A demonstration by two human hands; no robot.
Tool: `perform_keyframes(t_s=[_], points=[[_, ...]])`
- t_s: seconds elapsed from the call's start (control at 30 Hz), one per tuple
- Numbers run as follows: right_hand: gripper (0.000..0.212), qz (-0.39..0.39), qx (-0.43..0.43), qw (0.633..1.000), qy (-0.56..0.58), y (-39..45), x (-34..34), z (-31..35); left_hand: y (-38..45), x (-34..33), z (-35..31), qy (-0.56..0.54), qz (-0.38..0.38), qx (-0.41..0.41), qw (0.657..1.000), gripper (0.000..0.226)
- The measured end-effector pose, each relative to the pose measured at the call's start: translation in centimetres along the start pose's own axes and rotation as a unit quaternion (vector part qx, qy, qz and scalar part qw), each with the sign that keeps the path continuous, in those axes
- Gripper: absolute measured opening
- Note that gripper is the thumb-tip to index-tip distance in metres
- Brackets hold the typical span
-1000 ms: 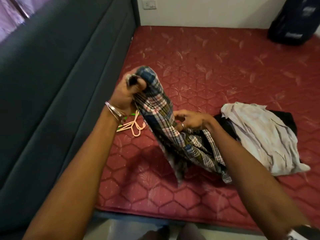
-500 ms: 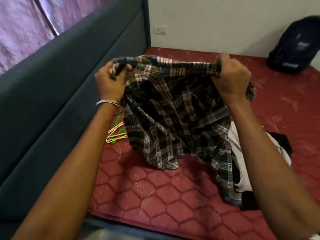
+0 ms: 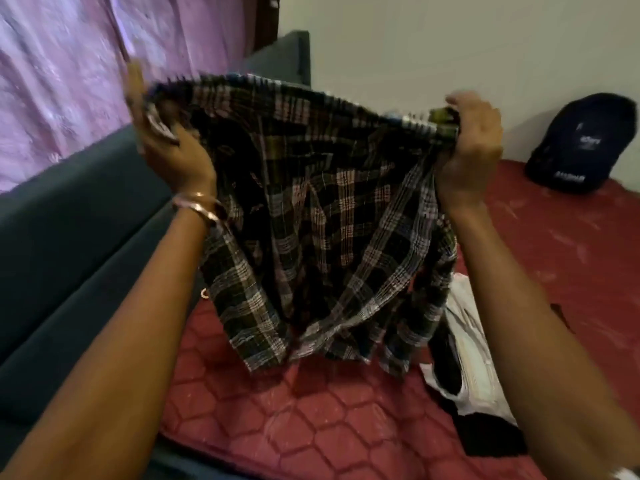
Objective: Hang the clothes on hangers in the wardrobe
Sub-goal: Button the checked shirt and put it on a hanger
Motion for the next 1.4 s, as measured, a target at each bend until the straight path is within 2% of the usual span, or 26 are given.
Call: perform_keyframes(t_s=[0.03, 0.07, 0.1, 0.13, 0.17, 0.2, 0.23, 0.27, 0.3, 0.33, 0.4, 0.43, 0.5, 0.57, 0.6, 0.63, 0.77, 0.83, 0.9, 0.97, 1.03, 1.17, 1.23, 1.27, 1.33, 1.4], points=[[0.026, 0.049, -0.006, 0.999, 0.013, -2.3, 0.3, -0.4, -1.8, 1.2, 1.0, 0.031, 0.073, -0.039, 0.996, 0.031], [0.025, 0.155, -0.04, 0.986, 0.052, -4.1, 0.6, -0.6, -3.9, 2.6, 2.8, 0.069, 0.185, -0.04, 0.979, 0.026], [0.019, 0.297, -0.146, 0.938, 0.107, -6.7, 1.1, -1.1, -6.2, 4.3, 5.1, 0.119, 0.326, 0.009, 0.938, 0.02], [0.017, 0.455, -0.274, 0.832, 0.16, -9.1, 1.8, -1.2, -8.5, 6.2, 7.3, 0.163, 0.471, 0.071, 0.864, 0.018], [0.028, 0.61, -0.342, 0.695, 0.17, -11.6, 2.9, -1.4, -10.5, 8.3, 9.1, 0.188, 0.587, 0.116, 0.778, 0.018], [0.039, 0.73, -0.326, 0.579, 0.162, -14.0, 4.0, -1.7, -11.7, 10.1, 10.3, 0.189, 0.648, 0.155, 0.721, 0.024], [0.046, 0.802, -0.28, 0.506, 0.152, -15.7, 5.0, -2.2, -12.2, 11.7, 10.6, 0.179, 0.664, 0.198, 0.699, 0.032], [0.047, 0.835, -0.253, 0.463, 0.153, -16.4, 5.6, -3.0, -11.9, 12.5, 10.2, 0.164, 0.647, 0.248, 0.703, 0.036], [0.04, 0.846, -0.255, 0.432, 0.181, -16.3, 6.5, -3.1, -11.8, 13.4, 9.2, 0.135, 0.618, 0.301, 0.713, 0.041], [0.029, 0.838, -0.27, 0.422, 0.217, -15.4, 7.0, -3.2, -11.2, 13.6, 8.4, 0.093, 0.583, 0.352, 0.726, 0.047], [0.008, 0.782, -0.312, 0.441, 0.311, -12.4, 8.0, -3.1, -9.9, 13.8, 6.0, 0.0, 0.521, 0.426, 0.74, 0.053], [0.013, 0.739, -0.343, 0.463, 0.349, -11.3, 8.1, -3.5, -9.0, 13.8, 5.2, -0.033, 0.484, 0.454, 0.748, 0.047], [0.021, 0.646, -0.394, 0.538, 0.372, -10.1, 7.1, -4.3, -8.2, 12.8, 4.8, -0.028, 0.437, 0.46, 0.772, 0.036], [0.015, 0.603, -0.391, 0.621, 0.314, -11.8, 4.9, -4.8, -8.8, 11.7, 5.6, 0.089, 0.446, 0.366, 0.812, 0.026], [0.026, 0.596, -0.375, 0.658, 0.267, -13.2, 3.8, -4.6, -9.4, 11.3, 6.6, 0.15, 0.445, 0.306, 0.828, 0.023], [0.031, 0.599, -0.367, 0.672, 0.235, -14.8, 2.9, -4.3, -10.1, 10.9, 7.2, 0.193, 0.439, 0.264, 0.837, 0.024], [0.014, 0.608, -0.366, 0.669, 0.221, -19.0, 0.6, -4.3, -12.4, 9.6, 11.2, 0.236, 0.48, 0.221, 0.815, 0.034], [0.003, 0.605, -0.385, 0.664, 0.212, -19.9, -0.6, -4.9, -13.1, 8.5, 13.5, 0.216, 0.488, 0.254, 0.807, 0.038], [0.008, 0.601, -0.422, 0.646, 0.21, -19.7, -2.0, -5.7, -13.2, 6.7, 14.4, 0.196, 0.498, 0.295, 0.792, 0.029], [0.014, 0.578, -0.467, 0.63, 0.224, -18.8, -3.7, -7.1, -13.1, 4.3, 15.2, 0.193, 0.505, 0.322, 0.777, 0.032], [0.012, 0.533, -0.512, 0.632, 0.233, -17.6, -6.1, -9.1, -12.7, 0.9, 16.6, 0.162, 0.496, 0.355, 0.776, 0.033], [0.018, 0.376, -0.585, 0.69, 0.202, -17.0, -13.4, -13.9, -12.6, -8.1, 20.6, 0.076, 0.48, 0.392, 0.781, 0.023], [0.009, 0.294, -0.581, 0.742, 0.162, -17.2, -17.3, -16.5, -13.3, -12.7, 22.3, 0.048, 0.502, 0.367, 0.781, 0.017], [0.017, 0.269, -0.575, 0.759, 0.143, -18.0, -19.5, -17.7, -14.1, -14.9, 23.4, 0.041, 0.524, 0.349, 0.776, 0.024], [0.048, 0.282, -0.554, 0.779, 0.081, -21.2, -22.5, -19.5, -16.4, -17.4, 26.0, 0.046, 0.562, 0.322, 0.761, 0.054], [0.061, 0.351, -0.498, 0.793, -0.015, -27.1, -24.1, -19.9, -20.4, -18.0, 29.8, 0.074, 0.603, 0.325, 0.725, 0.075]])
Point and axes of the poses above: each hand's wrist, its own y-axis towards the middle knuckle, its own x-axis out of the back of the hand, z = x × y, the point moved 3 cm from there along y, towards the middle knuckle, and after that the axes turned 2 degrees about -z, right-handed, at the moved point
